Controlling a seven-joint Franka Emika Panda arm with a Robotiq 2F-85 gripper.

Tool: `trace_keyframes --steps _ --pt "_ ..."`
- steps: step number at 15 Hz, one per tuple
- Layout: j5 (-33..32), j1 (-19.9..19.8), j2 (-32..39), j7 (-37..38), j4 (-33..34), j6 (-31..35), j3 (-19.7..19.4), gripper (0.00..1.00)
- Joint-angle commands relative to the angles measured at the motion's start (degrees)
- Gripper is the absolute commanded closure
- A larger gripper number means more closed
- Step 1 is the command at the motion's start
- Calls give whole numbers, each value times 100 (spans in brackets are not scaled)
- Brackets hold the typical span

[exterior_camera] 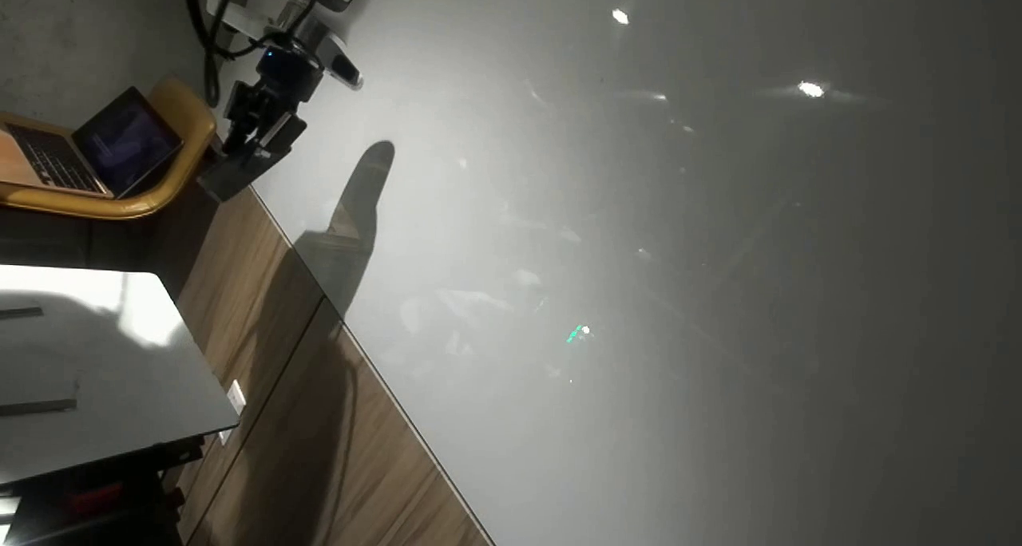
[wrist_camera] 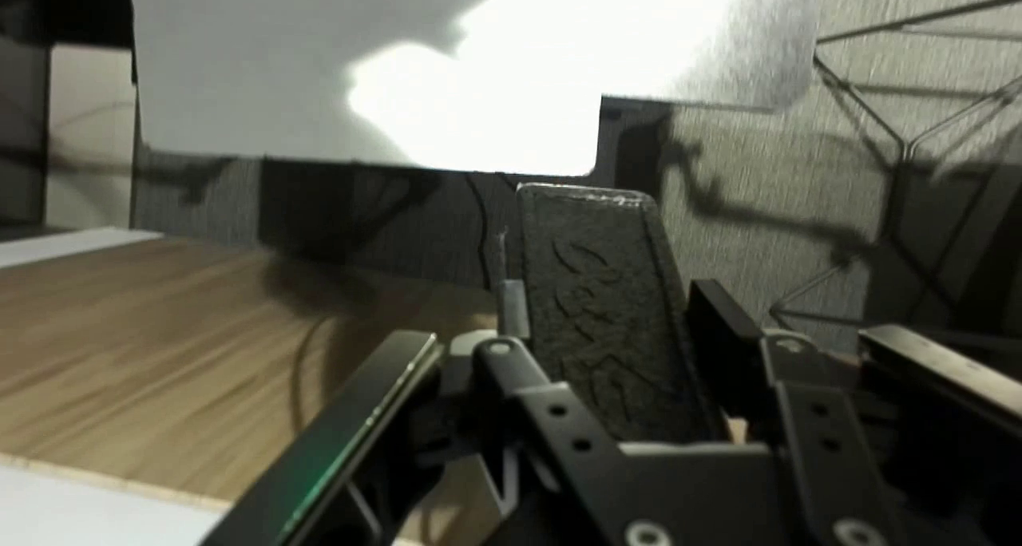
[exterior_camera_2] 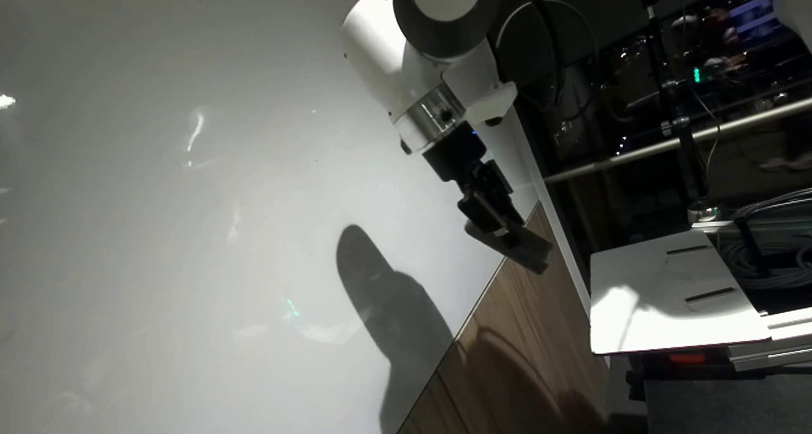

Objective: Use the eraser to clean the whiteboard.

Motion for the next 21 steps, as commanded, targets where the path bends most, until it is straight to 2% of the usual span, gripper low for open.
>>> trace_keyframes --steps 1,6,10,16,21 --pt "504 -184 -625 -593 -1065 -352 -155 73" --pt "358 -534 -758 -1270 -1938 -817 -498 73" --pt "329 -755 -637 -1869 -2302 -739 -753 73" --pt "312 -921 -505 -2259 -2480 -665 -934 73" --pt "215 -925 -367 -2323 -2191 -650 -902 73"
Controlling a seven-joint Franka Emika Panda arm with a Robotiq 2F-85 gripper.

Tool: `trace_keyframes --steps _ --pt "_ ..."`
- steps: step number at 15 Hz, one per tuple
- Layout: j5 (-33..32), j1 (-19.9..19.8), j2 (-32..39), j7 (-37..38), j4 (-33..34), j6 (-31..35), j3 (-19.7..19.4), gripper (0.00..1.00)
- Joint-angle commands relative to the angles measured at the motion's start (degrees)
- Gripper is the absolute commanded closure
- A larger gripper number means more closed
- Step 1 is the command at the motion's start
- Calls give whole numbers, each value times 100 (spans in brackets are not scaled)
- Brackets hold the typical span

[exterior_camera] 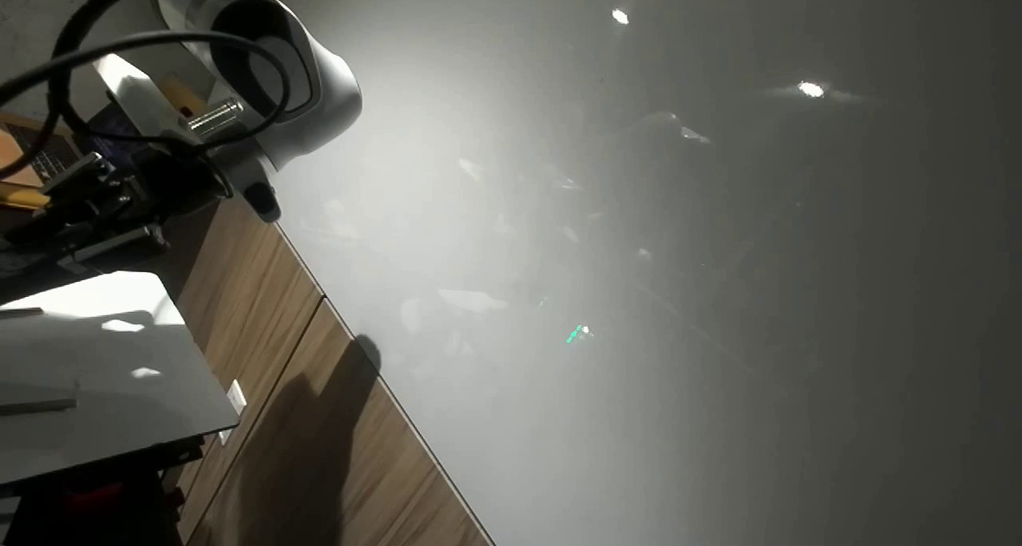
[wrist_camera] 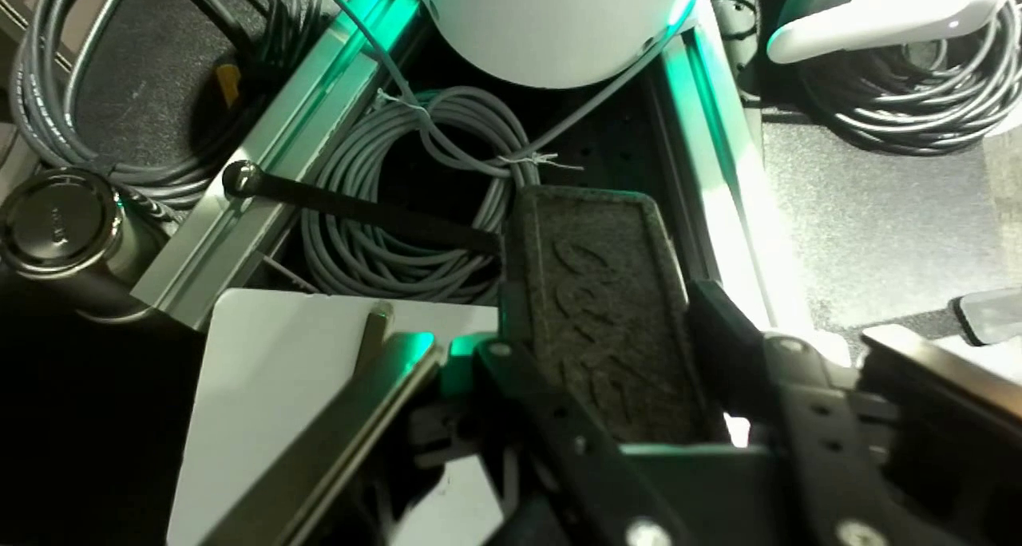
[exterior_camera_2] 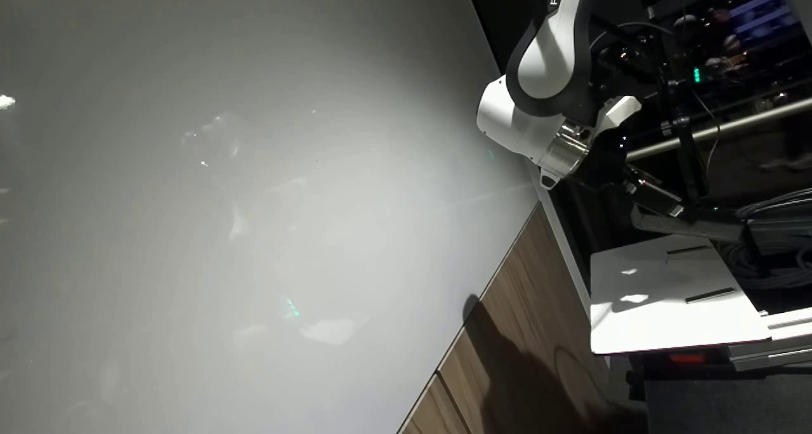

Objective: Use the eraser to clean the whiteboard.

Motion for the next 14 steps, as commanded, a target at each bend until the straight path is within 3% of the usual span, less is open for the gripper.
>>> trace_keyframes --steps 1,10,11,12,14 --pt "-136 -24 135 -125 297 46 -24 73" --pt "-424 -138 786 -238 749 185 -101 73" --pt "-379 -131 863 -268 777 212 -88 33" --pt "-354 -126 939 -283 809 244 -76 21" --pt "-338 -114 1036 -327 864 325 -53 8"
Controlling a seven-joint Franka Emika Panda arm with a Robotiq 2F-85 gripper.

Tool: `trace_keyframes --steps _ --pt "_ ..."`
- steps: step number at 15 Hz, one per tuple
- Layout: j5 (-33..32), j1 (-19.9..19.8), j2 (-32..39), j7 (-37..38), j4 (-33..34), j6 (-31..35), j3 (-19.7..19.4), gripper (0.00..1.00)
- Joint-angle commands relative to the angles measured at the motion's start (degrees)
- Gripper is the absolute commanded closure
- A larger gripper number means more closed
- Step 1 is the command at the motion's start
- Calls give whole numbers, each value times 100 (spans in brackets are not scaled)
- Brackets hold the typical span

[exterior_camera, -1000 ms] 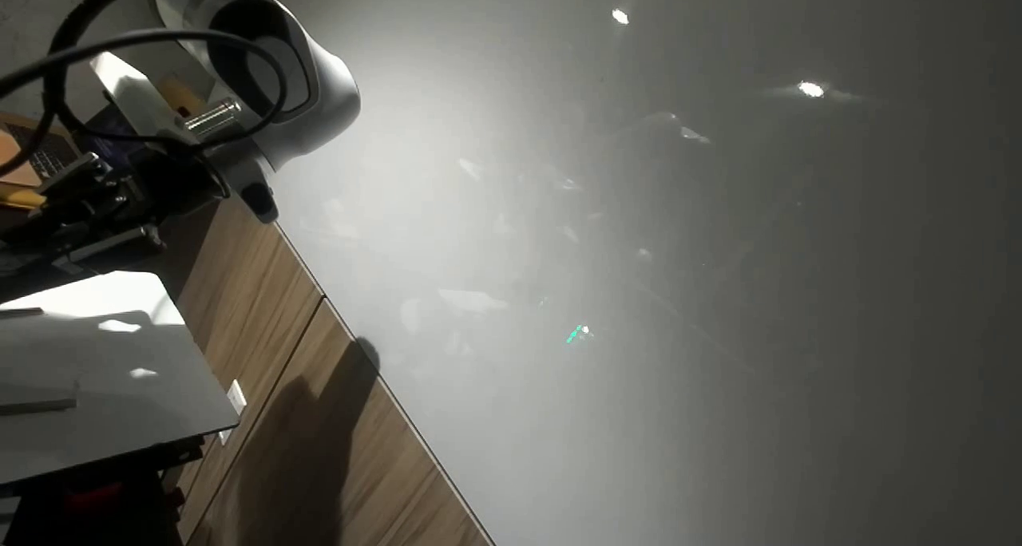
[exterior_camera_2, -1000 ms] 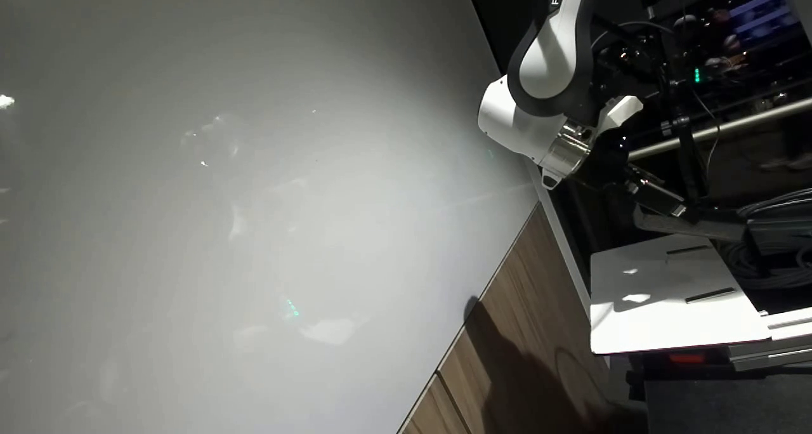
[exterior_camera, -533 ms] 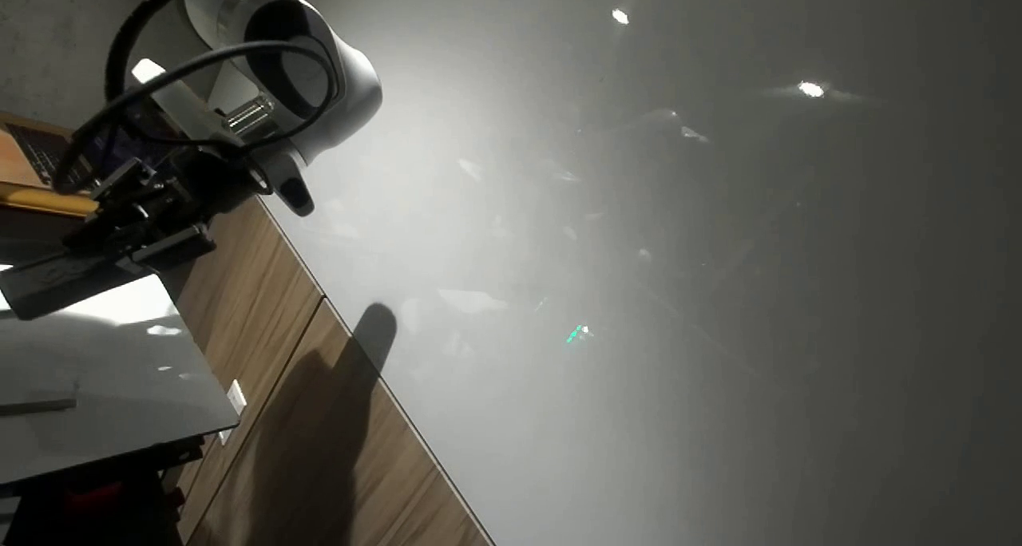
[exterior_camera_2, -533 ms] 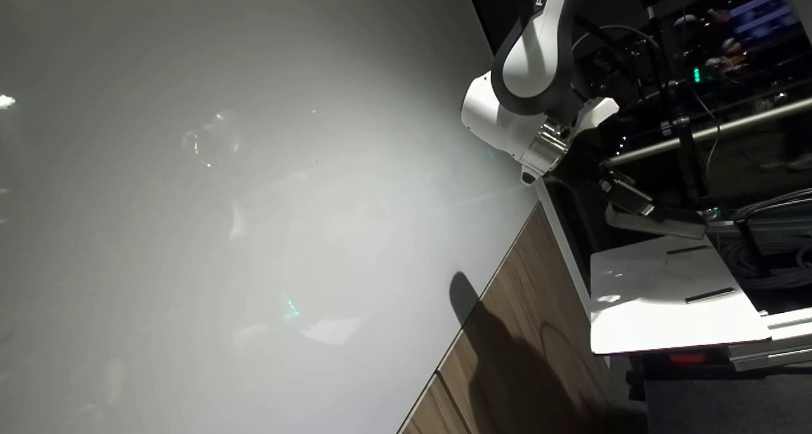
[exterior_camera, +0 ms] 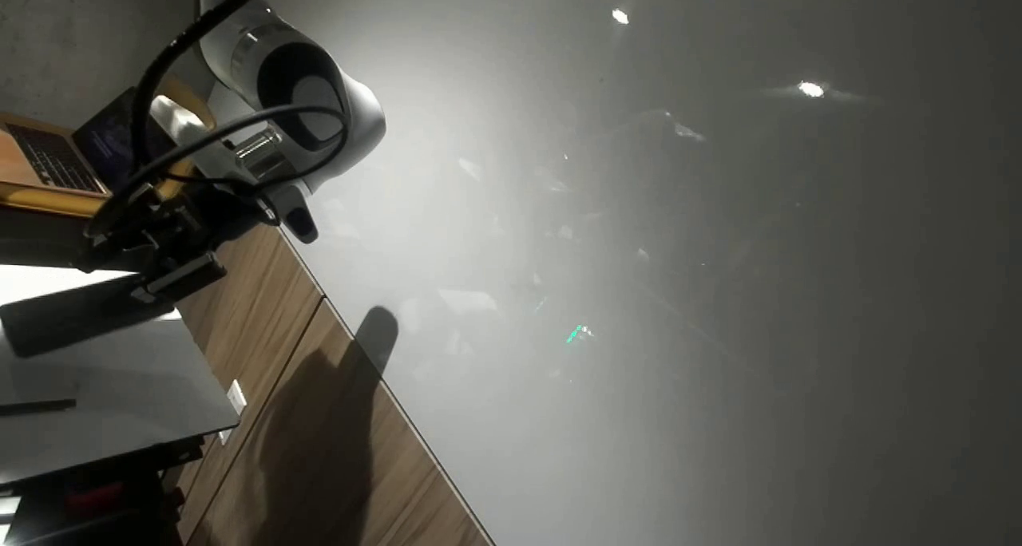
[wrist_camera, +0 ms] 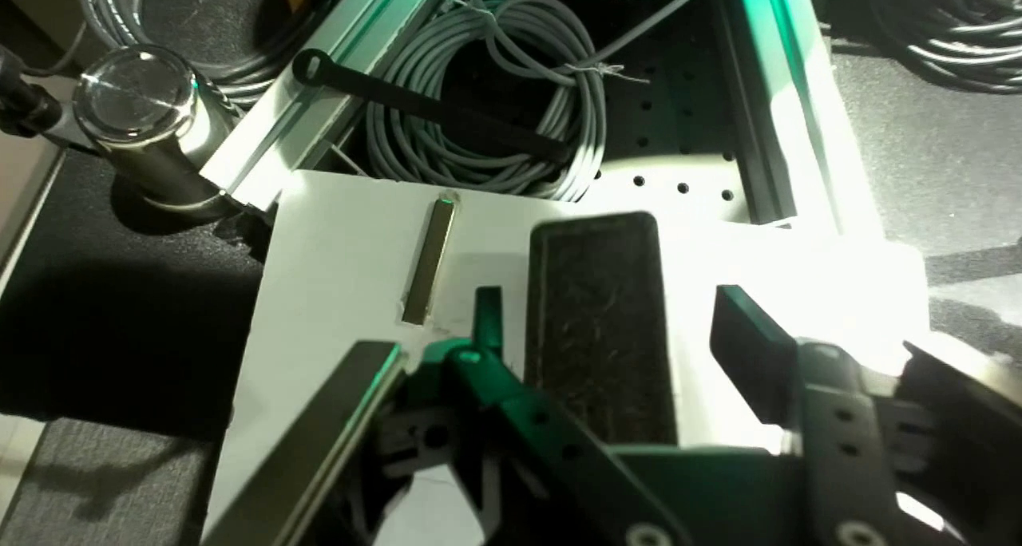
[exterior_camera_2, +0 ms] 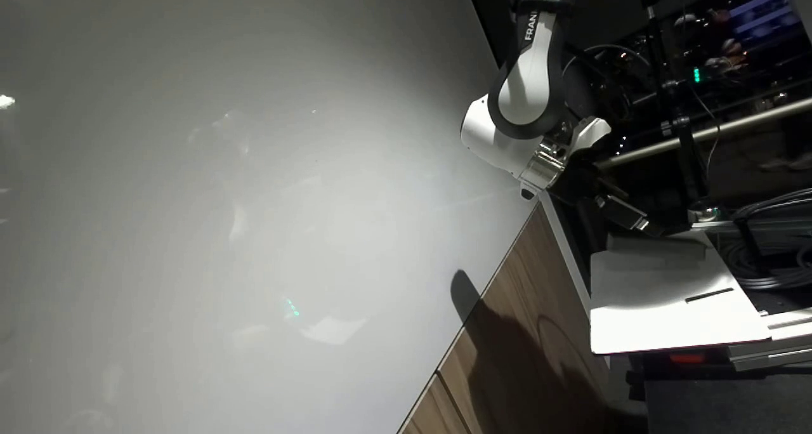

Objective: Use the eraser to clean the whiteboard.

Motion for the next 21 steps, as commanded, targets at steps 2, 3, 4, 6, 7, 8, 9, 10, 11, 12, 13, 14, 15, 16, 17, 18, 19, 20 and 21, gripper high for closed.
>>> trace_keyframes --steps 2,3,4,6,7,8,9,10,11,12,13,14,15,16,17,18,19,20,21 --pt "67 4 237 -165 212 110 21 0" --pt "63 6 224 -167 210 127 27 0" --pt "64 10 188 -151 197 143 35 0" --pt "105 48 -113 -102 13 369 82 0" --pt "121 72 -251 -67 -98 559 108 0" --pt "151 106 -454 -16 -262 805 139 0" --pt "224 137 -698 26 -481 1145 169 0" --pt "305 177 -937 92 -739 1452 203 0" --pt "294 232 -1153 186 -1009 1796 245 0" --pt "240 270 -1346 301 -1279 2119 275 0" --pt "155 279 -1486 438 -1524 2343 298 0" --pt "172 291 -1629 533 -1733 2489 309 0" --pt "160 290 -1353 622 -1363 2456 322 0" --pt "69 288 -1343 705 -1356 2592 353 0" --pt "-10 277 -1397 761 -1407 2717 376 0" --pt "-89 257 -1404 802 -1404 2850 385 0" --pt "-170 233 -1397 850 -1379 2958 381 0" --pt "-308 177 -1397 935 -1361 3032 375 0" --pt "-384 132 -1365 996 -1350 3058 348 0"
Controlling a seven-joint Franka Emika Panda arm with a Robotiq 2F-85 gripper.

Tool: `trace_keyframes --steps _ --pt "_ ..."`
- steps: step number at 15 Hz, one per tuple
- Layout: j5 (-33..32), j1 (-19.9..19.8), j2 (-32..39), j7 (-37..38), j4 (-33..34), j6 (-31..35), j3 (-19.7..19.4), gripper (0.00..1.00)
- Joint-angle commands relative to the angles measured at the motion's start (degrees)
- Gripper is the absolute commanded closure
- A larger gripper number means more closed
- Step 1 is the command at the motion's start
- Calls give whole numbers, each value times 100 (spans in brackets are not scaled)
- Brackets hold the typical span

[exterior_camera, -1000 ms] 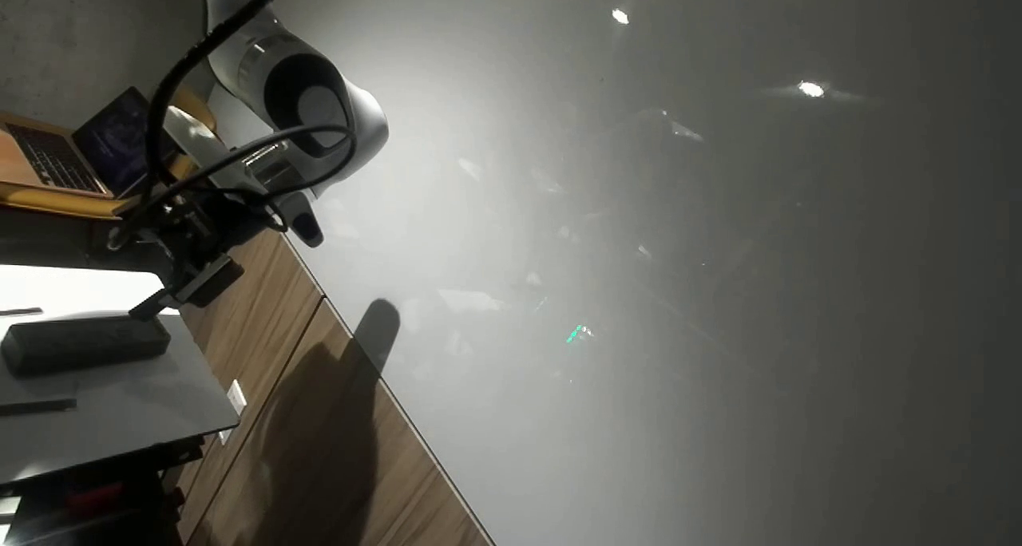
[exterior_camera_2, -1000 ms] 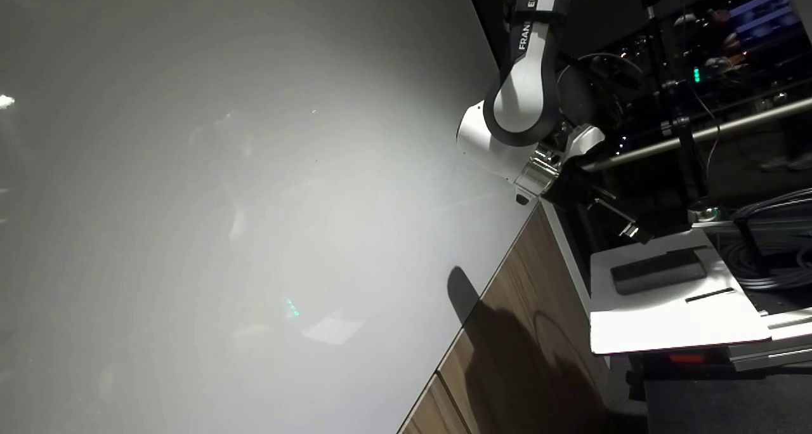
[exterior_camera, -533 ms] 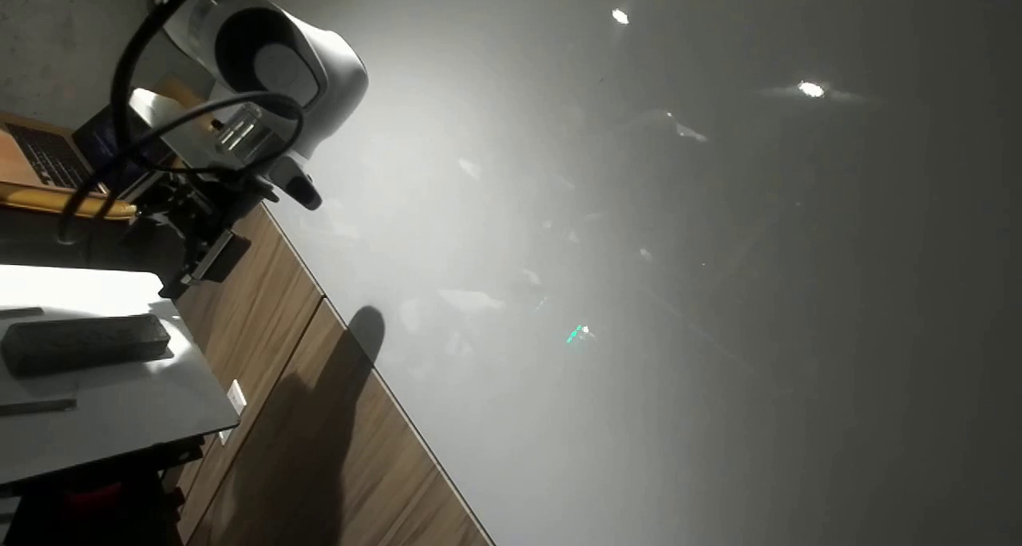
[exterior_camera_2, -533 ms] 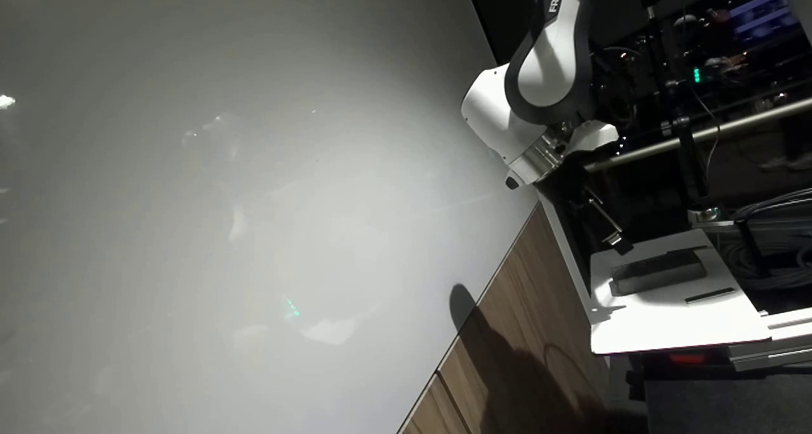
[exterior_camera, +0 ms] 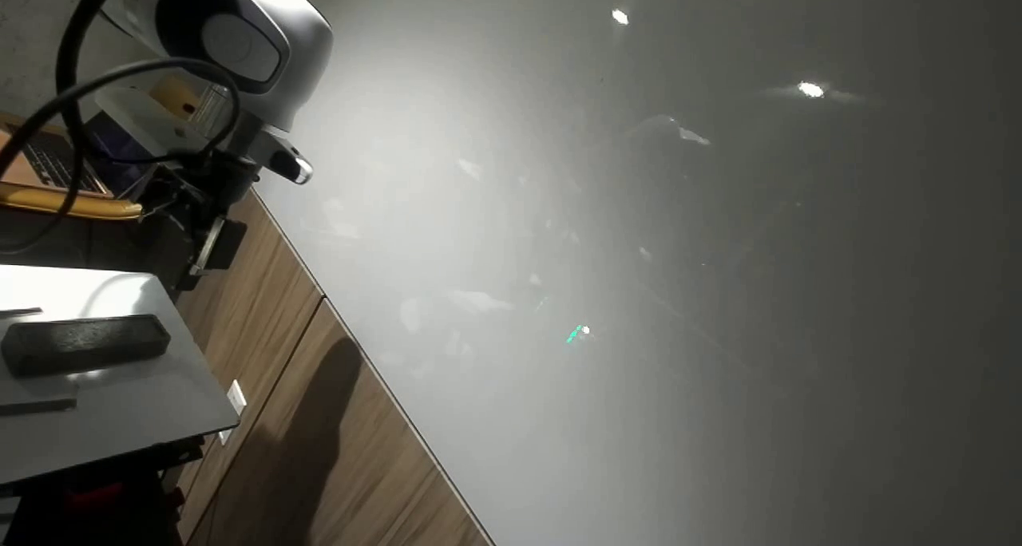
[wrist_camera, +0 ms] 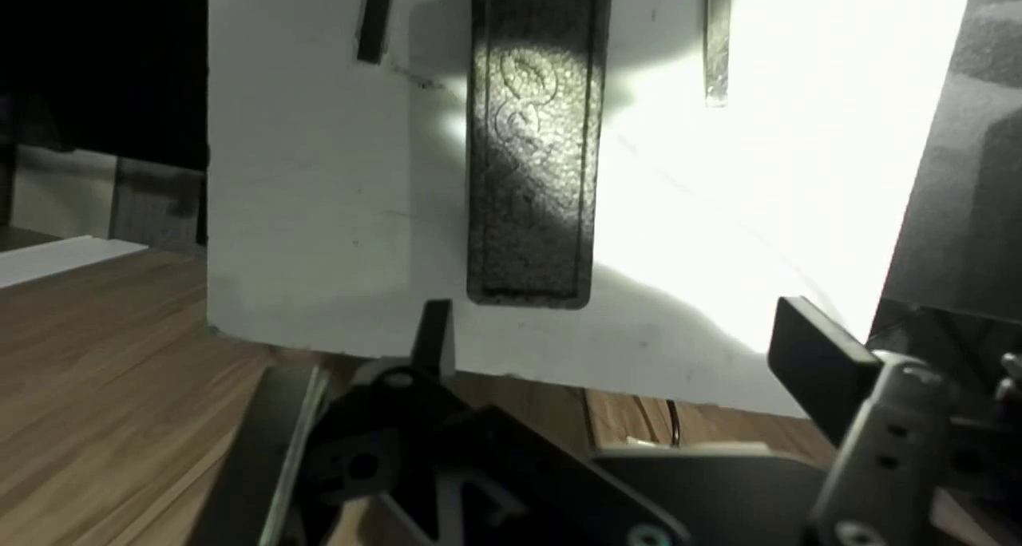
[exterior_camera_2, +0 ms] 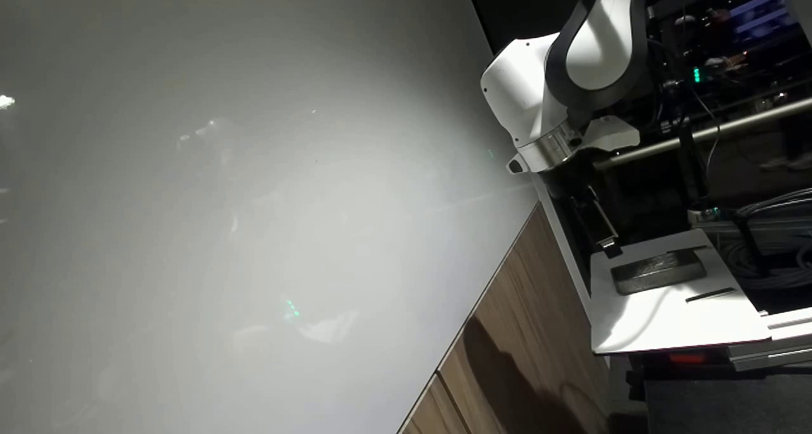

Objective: Use the eraser to clean the whiteboard.

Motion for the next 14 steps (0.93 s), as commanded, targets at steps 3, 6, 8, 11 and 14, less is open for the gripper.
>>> trace_keyframes --steps 3,6,8,11,14 --pt "-256 -213 130 341 5 51 -59 0" --pt "-27 -219 403 167 -28 119 -167 0" --pt "0 -241 605 95 -42 216 -230 0" --pt "-45 -272 884 119 -43 288 -295 0" --pt "-87 -358 996 87 -40 333 -394 0"
